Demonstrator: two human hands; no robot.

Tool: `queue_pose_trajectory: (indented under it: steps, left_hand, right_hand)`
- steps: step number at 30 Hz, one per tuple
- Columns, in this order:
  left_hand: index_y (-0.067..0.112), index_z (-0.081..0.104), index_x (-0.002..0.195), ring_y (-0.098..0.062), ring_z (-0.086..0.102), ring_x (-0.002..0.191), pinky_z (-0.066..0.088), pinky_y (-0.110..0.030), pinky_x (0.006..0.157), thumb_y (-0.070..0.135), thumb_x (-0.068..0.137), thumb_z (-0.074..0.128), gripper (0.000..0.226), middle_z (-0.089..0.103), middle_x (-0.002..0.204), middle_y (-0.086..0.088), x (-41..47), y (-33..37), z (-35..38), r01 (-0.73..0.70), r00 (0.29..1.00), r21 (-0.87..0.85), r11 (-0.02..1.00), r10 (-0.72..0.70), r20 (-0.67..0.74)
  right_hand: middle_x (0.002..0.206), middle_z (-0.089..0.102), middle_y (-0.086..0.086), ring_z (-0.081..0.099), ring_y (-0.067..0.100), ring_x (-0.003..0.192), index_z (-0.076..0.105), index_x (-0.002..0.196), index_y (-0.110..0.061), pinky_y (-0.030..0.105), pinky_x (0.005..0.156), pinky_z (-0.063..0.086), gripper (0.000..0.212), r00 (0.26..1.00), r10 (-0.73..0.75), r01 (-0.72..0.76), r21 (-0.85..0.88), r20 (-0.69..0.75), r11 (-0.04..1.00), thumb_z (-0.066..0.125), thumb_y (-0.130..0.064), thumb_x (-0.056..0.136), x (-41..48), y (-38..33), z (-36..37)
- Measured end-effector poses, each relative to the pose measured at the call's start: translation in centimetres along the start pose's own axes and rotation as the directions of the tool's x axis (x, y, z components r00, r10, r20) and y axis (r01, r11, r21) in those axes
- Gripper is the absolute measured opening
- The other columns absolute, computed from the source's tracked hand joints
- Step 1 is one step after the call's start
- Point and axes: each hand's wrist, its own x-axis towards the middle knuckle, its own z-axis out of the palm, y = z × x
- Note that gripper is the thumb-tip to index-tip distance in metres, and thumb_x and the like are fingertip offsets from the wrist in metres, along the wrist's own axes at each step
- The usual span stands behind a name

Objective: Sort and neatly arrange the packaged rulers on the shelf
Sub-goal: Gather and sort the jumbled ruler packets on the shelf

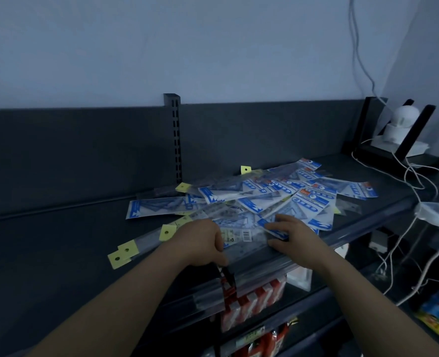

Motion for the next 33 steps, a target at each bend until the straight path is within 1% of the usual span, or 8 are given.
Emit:
queue_pose_trajectory:
  steps: [5,8,12,16,20,26,30,33]
  left_hand:
    - [0.021,0.062,0.087,-0.014,0.062,0.086,0.053,-0.032,0.08,0.024,0.073,0.082,0.025,0.064,0.089,0.006,0.4,-0.7,-0.1,0.043,0.998,-0.187,0.981,-0.05,-0.036]
    - [0.021,0.065,0.088,-0.015,0.064,0.086,0.052,-0.031,0.079,0.024,0.073,0.082,0.023,0.066,0.088,0.004,0.5,-1.3,-0.3,0.039,0.996,-0.266,0.963,-0.061,-0.072]
    - [0.017,0.071,0.088,-0.015,0.065,0.083,0.055,-0.037,0.076,0.048,0.07,0.08,0.037,0.071,0.089,0.001,0.0,-0.6,0.2,0.032,0.999,-0.076,0.997,-0.033,-0.013]
    - [0.016,0.074,0.082,-0.015,0.062,0.074,0.047,-0.031,0.063,0.059,0.068,0.075,0.046,0.072,0.086,-0.004,0.5,-0.7,0.5,0.084,0.995,0.034,0.996,-0.085,0.055]
    - [0.013,0.075,0.081,-0.017,0.058,0.073,0.045,-0.033,0.064,0.046,0.076,0.075,0.034,0.071,0.09,-0.009,0.6,-1.2,0.4,0.072,0.995,-0.062,0.995,-0.067,0.08]
    - [0.014,0.072,0.087,-0.018,0.064,0.088,0.053,-0.038,0.081,0.035,0.086,0.069,0.021,0.07,0.095,-0.004,0.6,-1.4,0.3,0.065,0.998,-0.155,0.986,-0.062,0.03]
    - [0.011,0.066,0.095,-0.013,0.058,0.081,0.047,-0.028,0.072,0.029,0.092,0.061,0.019,0.063,0.09,0.003,0.0,-1.6,-1.3,0.041,0.998,-0.187,0.982,-0.05,-0.042]
    - [0.012,0.058,0.086,-0.011,0.048,0.068,0.041,-0.025,0.064,0.029,0.095,0.057,0.019,0.054,0.078,0.001,-0.5,-2.6,-2.8,0.062,0.994,-0.214,0.975,-0.08,-0.075]
  right_hand:
    - [0.154,0.028,0.003,0.028,0.019,0.14,0.055,0.133,-0.023,0.032,0.112,0.028,0.041,1.0,-0.006,0.007,0.022,-0.014,1.0,0.061,-0.024,0.092,0.0,0.2,0.2]
    - [0.154,0.028,0.004,0.027,0.02,0.141,0.054,0.133,-0.022,0.034,0.113,0.028,0.041,1.0,-0.006,0.006,0.012,-0.003,1.0,0.06,-0.024,0.093,0.2,0.2,0.1]
    - [0.155,0.025,0.004,0.025,0.021,0.142,0.051,0.135,-0.023,0.035,0.114,0.026,0.044,1.0,0.018,-0.018,0.008,-0.003,1.0,0.06,-0.025,0.092,0.4,0.2,0.0]
    - [0.154,0.026,0.004,0.025,0.021,0.141,0.05,0.137,-0.021,0.033,0.112,0.026,0.046,1.0,0.027,-0.027,0.003,-0.001,1.0,0.06,-0.026,0.092,0.4,0.2,0.0]
    - [0.155,0.025,0.004,0.024,0.02,0.142,0.05,0.137,-0.022,0.033,0.114,0.025,0.047,1.0,0.026,-0.026,0.021,-0.009,0.999,0.061,-0.025,0.092,0.4,0.4,0.1]
    - [0.153,0.028,0.005,0.026,0.021,0.141,0.049,0.138,-0.022,0.032,0.113,0.024,0.046,0.999,0.021,-0.021,-0.006,-0.024,1.0,0.059,-0.028,0.093,0.4,0.7,0.0]
    - [0.154,0.025,0.008,0.022,0.024,0.142,0.047,0.139,-0.027,0.036,0.115,0.023,0.05,0.998,0.056,-0.057,-0.044,-0.024,0.997,0.058,-0.038,0.091,0.4,0.9,-0.3]
    - [0.155,0.022,0.012,0.017,0.025,0.144,0.042,0.142,-0.028,0.037,0.116,0.02,0.057,0.998,0.054,-0.056,-0.132,-0.021,0.99,0.059,-0.043,0.089,0.7,0.3,-0.3]
